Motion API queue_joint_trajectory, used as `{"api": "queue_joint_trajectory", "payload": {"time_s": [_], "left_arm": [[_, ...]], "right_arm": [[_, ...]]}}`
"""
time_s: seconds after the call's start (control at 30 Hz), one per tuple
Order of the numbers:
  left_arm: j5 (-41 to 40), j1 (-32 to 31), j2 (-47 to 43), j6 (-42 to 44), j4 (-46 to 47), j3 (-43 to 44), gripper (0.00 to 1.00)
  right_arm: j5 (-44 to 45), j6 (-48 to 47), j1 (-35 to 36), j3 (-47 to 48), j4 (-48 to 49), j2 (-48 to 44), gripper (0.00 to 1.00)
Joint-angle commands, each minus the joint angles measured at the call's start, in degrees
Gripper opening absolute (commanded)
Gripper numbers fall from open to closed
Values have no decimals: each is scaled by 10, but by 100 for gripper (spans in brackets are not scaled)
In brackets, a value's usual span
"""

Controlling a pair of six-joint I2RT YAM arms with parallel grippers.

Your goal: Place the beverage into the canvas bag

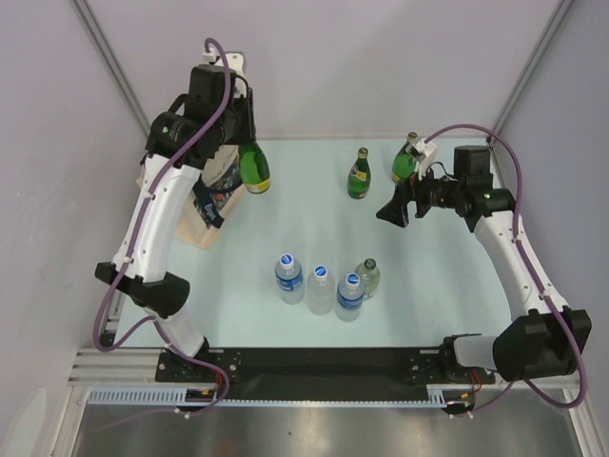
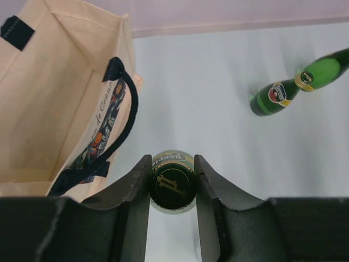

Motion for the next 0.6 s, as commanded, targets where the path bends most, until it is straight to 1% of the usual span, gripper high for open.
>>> {"api": "queue_joint_trajectory", "payload": {"time_s": [0.0, 0.13, 0.4, 0.57], "left_arm": [[-26, 21, -38, 10, 85, 64, 0], [-31, 47, -34, 6, 114, 75, 0], [-56, 66, -26, 13, 190, 89, 0], [-85, 84, 6, 24, 238, 121, 0]], "right_arm": [[-5, -10, 13, 25, 3, 8, 100], [-2, -13, 20, 26, 0, 12, 100], [1, -12, 22, 22, -4, 11, 100], [-1, -10, 22, 19, -8, 11, 100]]}}
